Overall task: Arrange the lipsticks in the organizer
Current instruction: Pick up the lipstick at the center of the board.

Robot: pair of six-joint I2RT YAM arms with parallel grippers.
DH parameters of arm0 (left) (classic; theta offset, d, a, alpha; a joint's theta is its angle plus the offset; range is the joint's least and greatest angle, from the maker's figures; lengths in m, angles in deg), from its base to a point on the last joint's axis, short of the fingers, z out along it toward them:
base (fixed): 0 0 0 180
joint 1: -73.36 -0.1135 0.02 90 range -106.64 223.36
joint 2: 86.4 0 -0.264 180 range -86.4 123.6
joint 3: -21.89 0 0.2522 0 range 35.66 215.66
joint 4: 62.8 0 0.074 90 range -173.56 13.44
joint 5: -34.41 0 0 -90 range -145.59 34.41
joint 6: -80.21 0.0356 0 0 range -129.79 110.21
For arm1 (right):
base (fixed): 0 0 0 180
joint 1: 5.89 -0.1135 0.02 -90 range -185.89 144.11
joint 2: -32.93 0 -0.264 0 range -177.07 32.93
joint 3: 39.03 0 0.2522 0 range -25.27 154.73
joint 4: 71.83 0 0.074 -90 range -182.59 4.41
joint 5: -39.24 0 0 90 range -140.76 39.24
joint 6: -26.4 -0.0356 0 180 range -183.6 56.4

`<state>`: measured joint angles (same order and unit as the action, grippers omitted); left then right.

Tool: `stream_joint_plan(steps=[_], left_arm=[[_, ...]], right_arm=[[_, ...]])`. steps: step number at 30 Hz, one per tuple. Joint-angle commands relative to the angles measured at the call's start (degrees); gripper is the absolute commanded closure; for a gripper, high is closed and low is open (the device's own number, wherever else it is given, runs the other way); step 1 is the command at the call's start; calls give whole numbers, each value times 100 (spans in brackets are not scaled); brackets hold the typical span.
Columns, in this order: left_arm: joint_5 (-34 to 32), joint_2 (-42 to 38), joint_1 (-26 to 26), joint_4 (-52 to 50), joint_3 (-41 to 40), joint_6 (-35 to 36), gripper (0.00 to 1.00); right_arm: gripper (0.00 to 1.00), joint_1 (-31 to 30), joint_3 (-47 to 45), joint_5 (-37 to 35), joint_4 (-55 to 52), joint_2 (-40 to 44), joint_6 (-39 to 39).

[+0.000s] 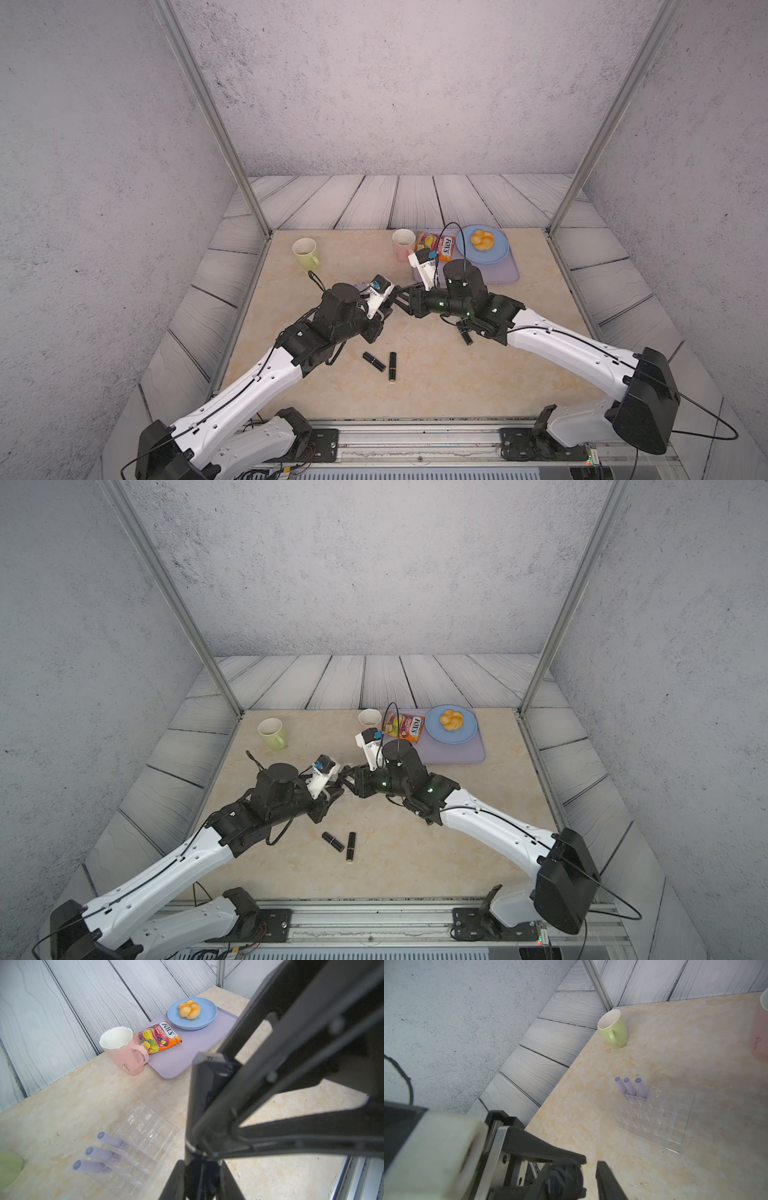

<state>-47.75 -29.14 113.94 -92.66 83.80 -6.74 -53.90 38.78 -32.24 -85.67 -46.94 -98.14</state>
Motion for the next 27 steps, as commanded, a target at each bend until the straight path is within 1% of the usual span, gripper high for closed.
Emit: stream_joint_plan(steps=[1, 3, 5, 6, 7, 8, 9, 10, 11, 12, 13, 14, 16, 17, 18, 23, 27], left_arm=[[-83, -98, 55, 117, 60, 97, 100], [-133, -97, 56, 130, 47, 86, 100], [-221, -100, 56, 169, 31, 23, 100], [-282, -104, 56, 205, 29, -64, 98], [-411, -105, 56, 211, 43, -225, 88], [-561, -108, 51, 159, 92, -437, 74], [-734, -109, 43, 38, 155, -622, 59], [-911, -138, 28, -109, 208, -806, 49], [-1062, -195, -27, -255, 220, -967, 42], [-1151, -324, -167, -427, 204, -1160, 34], [-1190, -429, -321, -527, 172, -1324, 29], [-1177, -516, -514, -618, 142, -1467, 27], [-1051, -620, -917, -735, 115, -1705, 26], [-1055, -634, -1053, -762, 130, -1768, 26], [-1093, -632, -1123, -771, 145, -1803, 26], [-1151, -524, -1253, -717, 212, -1881, 27], [-1312, -447, -1338, -713, 231, -2015, 27]], right_arm=[[72, -16, 68, 0, 347, -73, -207], [81, -15, 15, -19, 428, -58, -217], [88, -16, -49, -65, 507, -26, -179], [90, -16, -68, -110, 524, -14, -131], [91, -16, -88, -178, 518, 10, -28], [91, -16, -105, -281, 510, 48, 128], [92, -13, -118, -413, 492, 96, 366], [92, -15, -132, -634, 433, 173, 746], [92, -28, -184, -899, 382, 272, 1192], [93, -105, -431, -1264, 569, 453, 1962], [95, -205, -746, -1527, 887, 592, 2643], [97, -325, -1088, -1686, 1389, 697, 3288], [100, -572, -1681, -1899, 2392, 717, 4606], [100, -673, -1779, -1967, 2592, 664, 5040], [100, -727, -1784, -2012, 2642, 599, 5292], [100, -870, -1953, -2026, 3213, 385, 5860], [100, -904, -2033, -1997, 3547, 152, 6021]])
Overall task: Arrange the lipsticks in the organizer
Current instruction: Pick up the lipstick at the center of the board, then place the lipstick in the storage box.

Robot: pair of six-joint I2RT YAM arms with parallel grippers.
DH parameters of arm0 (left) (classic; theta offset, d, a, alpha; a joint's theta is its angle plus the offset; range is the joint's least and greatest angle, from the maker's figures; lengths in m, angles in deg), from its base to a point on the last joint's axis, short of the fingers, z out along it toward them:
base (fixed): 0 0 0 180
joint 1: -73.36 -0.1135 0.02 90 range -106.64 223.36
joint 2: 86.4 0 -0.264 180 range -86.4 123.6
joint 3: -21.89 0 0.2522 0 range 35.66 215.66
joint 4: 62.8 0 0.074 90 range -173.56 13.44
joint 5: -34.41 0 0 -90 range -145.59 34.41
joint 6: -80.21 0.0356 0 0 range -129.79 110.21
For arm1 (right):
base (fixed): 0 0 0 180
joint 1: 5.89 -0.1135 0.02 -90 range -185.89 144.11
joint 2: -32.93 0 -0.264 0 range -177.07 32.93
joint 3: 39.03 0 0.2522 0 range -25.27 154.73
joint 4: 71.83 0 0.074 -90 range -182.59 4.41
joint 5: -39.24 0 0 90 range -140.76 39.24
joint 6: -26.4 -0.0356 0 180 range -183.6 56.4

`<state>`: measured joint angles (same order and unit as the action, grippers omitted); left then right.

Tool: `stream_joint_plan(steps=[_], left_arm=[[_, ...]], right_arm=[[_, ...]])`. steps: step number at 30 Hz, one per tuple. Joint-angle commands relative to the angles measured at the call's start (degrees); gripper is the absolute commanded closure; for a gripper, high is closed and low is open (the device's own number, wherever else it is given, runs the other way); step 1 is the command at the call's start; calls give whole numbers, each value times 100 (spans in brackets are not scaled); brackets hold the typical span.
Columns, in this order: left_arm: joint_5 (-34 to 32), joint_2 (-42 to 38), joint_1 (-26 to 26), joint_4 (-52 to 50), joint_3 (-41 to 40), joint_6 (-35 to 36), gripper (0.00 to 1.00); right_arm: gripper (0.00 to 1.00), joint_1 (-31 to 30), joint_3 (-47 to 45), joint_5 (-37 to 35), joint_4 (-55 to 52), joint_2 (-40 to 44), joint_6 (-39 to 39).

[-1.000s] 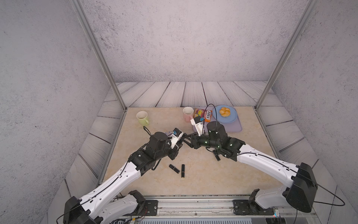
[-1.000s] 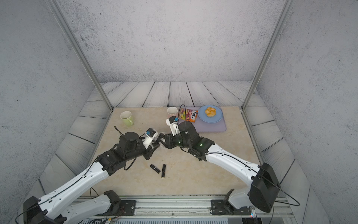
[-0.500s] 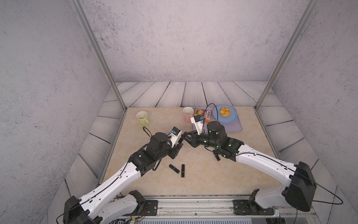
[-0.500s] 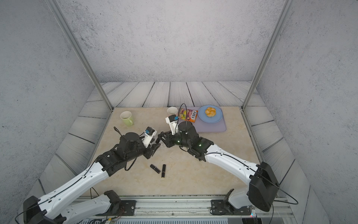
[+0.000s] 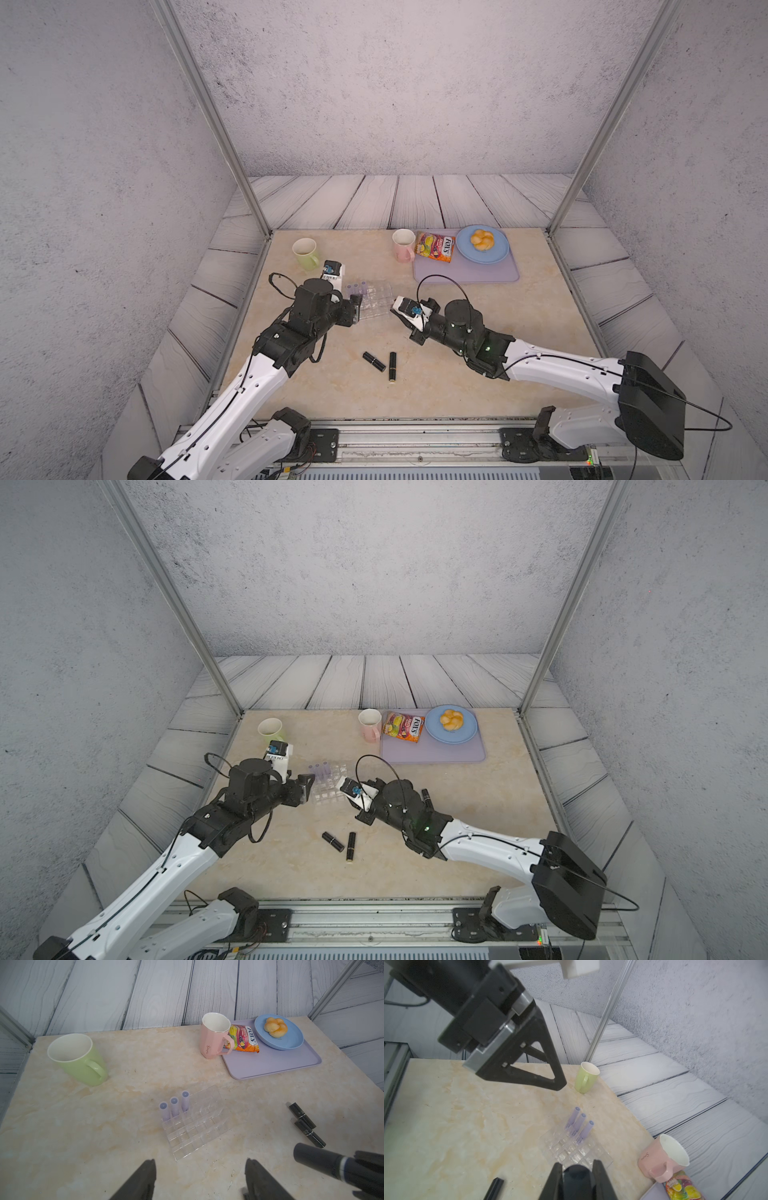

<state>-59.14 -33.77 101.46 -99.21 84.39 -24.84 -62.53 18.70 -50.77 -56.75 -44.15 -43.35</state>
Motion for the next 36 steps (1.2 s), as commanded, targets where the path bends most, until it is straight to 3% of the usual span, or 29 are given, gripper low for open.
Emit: stream_joint_plan(steps=[1, 4, 7, 13, 16, 25, 36], left_arm=[[-184, 15, -112, -49, 174, -257, 27], [-210, 25, -142, -18, 164, -363, 27], [-496, 77, -161, 13, 137, -431, 27], [-1413, 412, -208, 65, 207, -709, 27], [-1598, 495, -217, 108, 160, -809, 27], [-1534, 476, -252, 149, 90, -1003, 27], [-1358, 446, -252, 246, 41, -1026, 27]], right_arm=[[100, -41, -9, -124, 646, -177, 546], [100, -41, 75, -242, 652, -366, 448], [100, 29, 491, -995, 532, -927, -60], [100, 596, 1717, -1148, 391, -2163, -2035], [100, 663, 2223, -1057, 120, -2658, -2560], [100, 624, 3012, -945, -321, -3517, -3213], [100, 574, 3335, -870, -442, -4019, -3396]])
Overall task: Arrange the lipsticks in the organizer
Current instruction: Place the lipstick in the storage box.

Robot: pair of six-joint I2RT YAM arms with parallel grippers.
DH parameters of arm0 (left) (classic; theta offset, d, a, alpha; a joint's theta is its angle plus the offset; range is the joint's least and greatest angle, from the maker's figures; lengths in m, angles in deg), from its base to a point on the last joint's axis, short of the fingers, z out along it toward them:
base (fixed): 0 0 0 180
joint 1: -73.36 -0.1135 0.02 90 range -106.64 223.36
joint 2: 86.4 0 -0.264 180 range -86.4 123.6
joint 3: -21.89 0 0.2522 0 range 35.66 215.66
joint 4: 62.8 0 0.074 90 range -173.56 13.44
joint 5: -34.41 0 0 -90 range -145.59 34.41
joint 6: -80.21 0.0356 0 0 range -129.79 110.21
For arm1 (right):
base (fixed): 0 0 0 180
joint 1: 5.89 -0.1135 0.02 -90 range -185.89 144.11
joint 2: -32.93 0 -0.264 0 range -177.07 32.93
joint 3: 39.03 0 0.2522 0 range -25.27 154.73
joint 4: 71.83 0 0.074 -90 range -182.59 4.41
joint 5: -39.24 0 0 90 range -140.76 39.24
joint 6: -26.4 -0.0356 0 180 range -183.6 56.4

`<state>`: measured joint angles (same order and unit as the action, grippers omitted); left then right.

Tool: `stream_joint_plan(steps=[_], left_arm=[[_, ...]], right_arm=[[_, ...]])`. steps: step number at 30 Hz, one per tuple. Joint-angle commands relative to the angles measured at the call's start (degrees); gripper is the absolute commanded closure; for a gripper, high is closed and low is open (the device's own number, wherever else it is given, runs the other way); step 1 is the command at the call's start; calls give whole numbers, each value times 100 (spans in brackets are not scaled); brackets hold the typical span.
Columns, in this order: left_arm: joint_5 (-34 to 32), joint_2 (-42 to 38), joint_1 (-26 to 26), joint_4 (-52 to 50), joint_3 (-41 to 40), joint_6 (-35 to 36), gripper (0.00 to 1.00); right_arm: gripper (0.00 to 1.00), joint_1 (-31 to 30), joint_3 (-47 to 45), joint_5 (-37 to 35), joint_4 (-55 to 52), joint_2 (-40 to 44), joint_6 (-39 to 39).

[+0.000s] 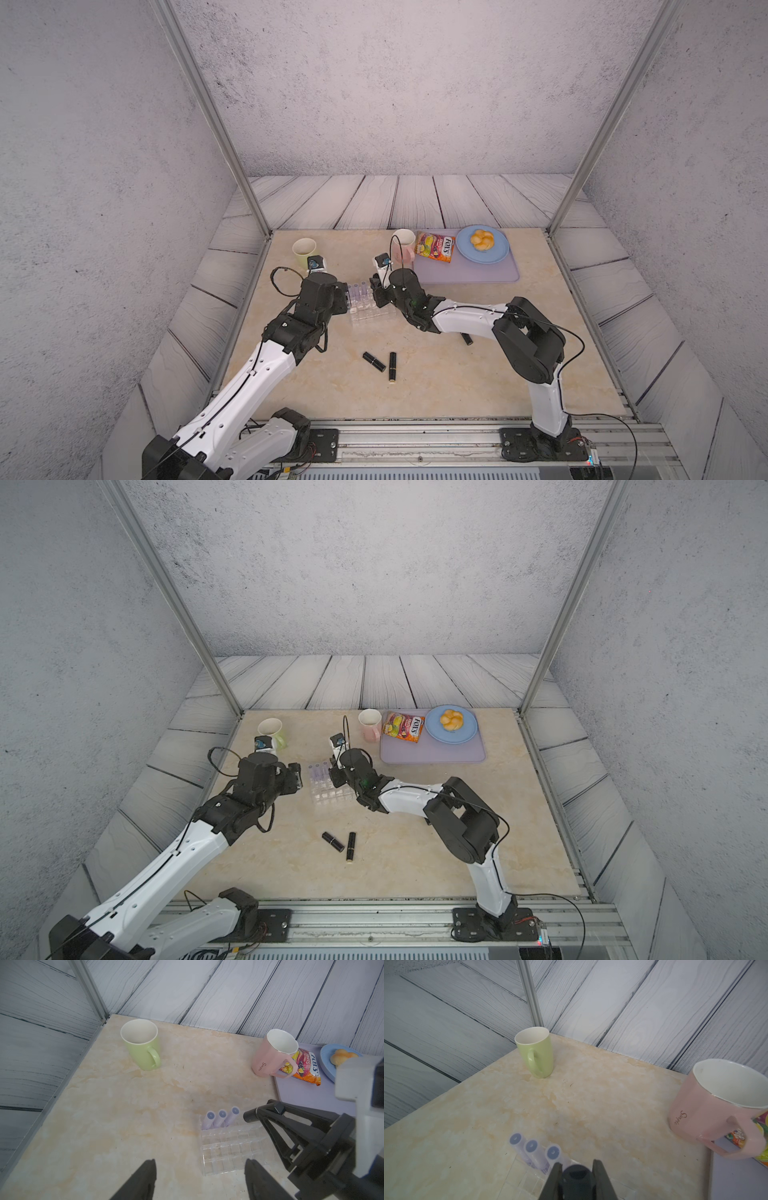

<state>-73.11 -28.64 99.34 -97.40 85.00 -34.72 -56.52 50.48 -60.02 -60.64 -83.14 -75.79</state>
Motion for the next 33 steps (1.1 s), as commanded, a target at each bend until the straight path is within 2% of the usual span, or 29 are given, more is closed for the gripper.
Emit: stream_joint_plan(steps=[1, 17, 20, 24, 27, 33], left_arm=[[52, -67, -40, 70, -21, -38, 27], [136, -63, -37, 98, 22, 70, 28], [141, -54, -31, 93, 31, 81, 28], [160, -39, -31, 80, 66, 77, 28], [163, -36, -32, 45, 107, 83, 28], [-58, -75, -39, -203, 295, 234, 28]], right_arm=[[100, -26, 178, 70, -58, -161, -160], [99, -34, 413, -108, -241, -571, -39], [78, -34, 415, -136, -270, -541, -6], [57, -43, 415, -161, -295, -345, 29], [51, -52, 356, -196, -330, -58, -68], [49, 84, -401, -498, -681, 1264, -355]])
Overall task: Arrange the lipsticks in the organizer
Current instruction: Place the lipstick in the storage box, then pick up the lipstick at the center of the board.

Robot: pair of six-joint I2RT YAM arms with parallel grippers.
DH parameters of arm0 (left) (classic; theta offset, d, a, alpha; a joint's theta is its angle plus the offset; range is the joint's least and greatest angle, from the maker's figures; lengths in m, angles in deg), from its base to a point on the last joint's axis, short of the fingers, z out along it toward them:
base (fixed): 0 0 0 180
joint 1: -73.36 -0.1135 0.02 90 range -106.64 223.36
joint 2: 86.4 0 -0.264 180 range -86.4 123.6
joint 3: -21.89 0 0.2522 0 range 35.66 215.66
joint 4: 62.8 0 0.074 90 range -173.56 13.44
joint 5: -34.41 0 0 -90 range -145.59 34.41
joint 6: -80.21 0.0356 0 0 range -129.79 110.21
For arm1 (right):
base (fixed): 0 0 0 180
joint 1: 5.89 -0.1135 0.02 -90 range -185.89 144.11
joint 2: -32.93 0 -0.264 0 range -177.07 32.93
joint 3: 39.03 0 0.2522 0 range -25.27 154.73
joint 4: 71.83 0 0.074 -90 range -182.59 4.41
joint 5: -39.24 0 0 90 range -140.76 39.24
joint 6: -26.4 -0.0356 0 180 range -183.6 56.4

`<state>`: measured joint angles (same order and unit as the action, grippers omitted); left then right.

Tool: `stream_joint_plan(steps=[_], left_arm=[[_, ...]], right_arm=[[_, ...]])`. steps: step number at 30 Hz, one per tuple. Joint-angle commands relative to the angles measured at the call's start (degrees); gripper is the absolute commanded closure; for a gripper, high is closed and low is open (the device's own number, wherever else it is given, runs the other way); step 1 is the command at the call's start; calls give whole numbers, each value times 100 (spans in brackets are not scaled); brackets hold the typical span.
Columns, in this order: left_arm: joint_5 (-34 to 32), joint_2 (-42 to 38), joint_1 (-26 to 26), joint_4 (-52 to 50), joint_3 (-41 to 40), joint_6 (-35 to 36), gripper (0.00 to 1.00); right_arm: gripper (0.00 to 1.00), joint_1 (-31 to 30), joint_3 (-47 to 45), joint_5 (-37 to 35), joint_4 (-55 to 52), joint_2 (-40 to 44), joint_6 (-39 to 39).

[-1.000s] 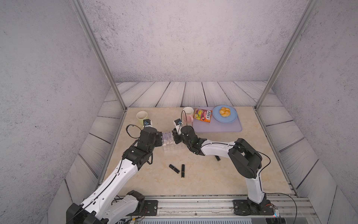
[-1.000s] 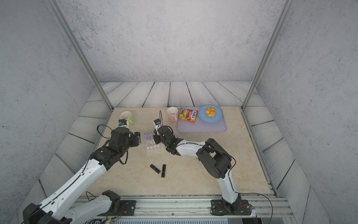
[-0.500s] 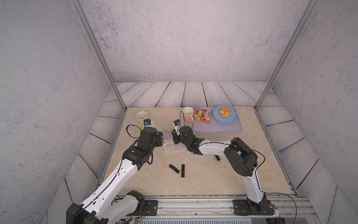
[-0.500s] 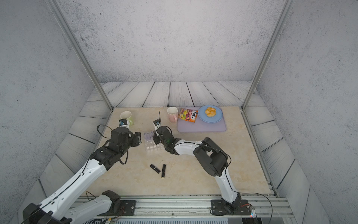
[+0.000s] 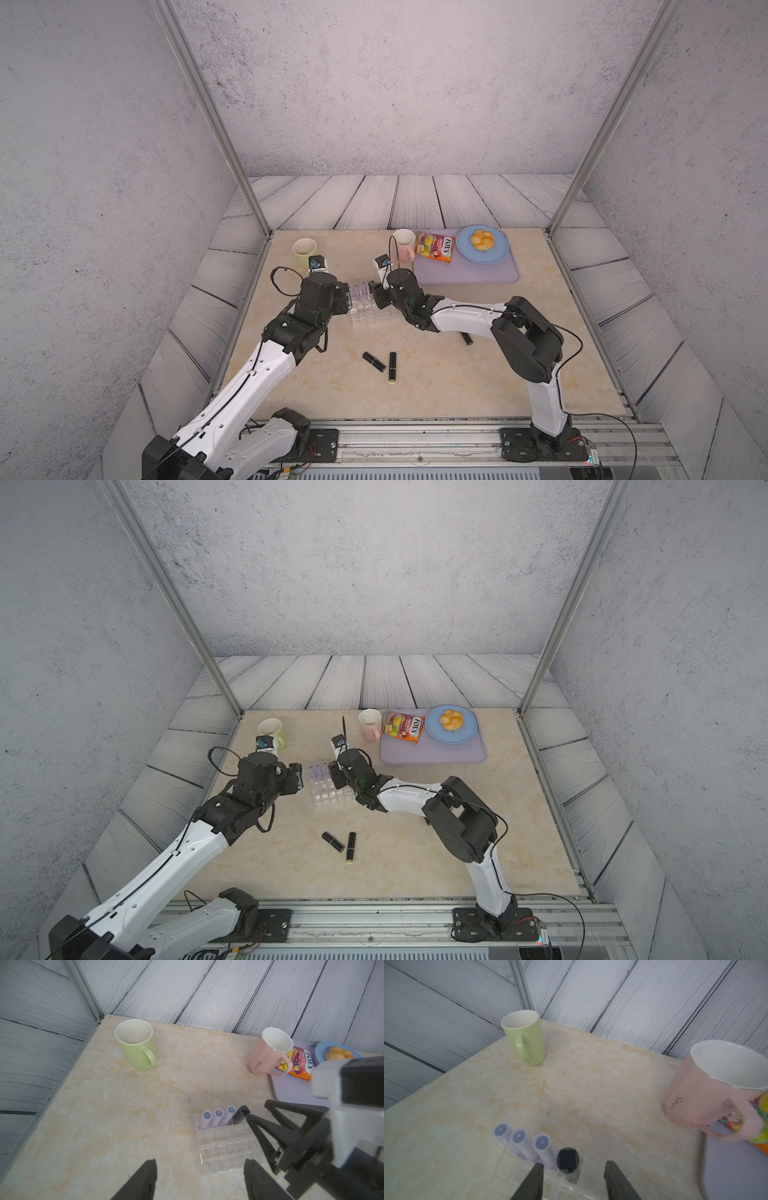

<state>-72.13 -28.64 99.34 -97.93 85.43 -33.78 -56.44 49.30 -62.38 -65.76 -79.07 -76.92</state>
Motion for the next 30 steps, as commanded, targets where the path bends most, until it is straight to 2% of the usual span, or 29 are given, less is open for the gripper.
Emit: stream_joint_plan(steps=[1, 3, 6, 9, 12, 18, 23, 30], left_arm=[[-168, -80, -40, -184, 293, 166, 27], [-57, -68, -40, -201, 358, 218, 27], [454, -1, -28, -78, 328, 355, 26], [799, 129, 79, 82, 207, 263, 27], [1372, 435, 239, 256, 198, 131, 29], [1968, 1125, 604, 317, 452, -96, 30], [2121, 1281, 637, 283, 484, -218, 31], [2127, 1289, 638, 253, 497, -238, 31]], right_arm=[[49, 162, -470, -280, -387, 1139, -441], [49, 444, -848, -235, -1122, 1677, -1003], [51, 1016, -1171, 42, -2781, 2262, -1672], [54, 1528, -1378, 24, -4294, 2600, -1760], [54, 1947, -1523, 25, -5305, 2855, -1665], [49, 2131, -1583, 429, -6203, 2640, -1425], [49, 2115, -1593, 1001, -6179, 2205, -1303], [57, 2112, -1472, 1218, -6005, 1743, -1230]])
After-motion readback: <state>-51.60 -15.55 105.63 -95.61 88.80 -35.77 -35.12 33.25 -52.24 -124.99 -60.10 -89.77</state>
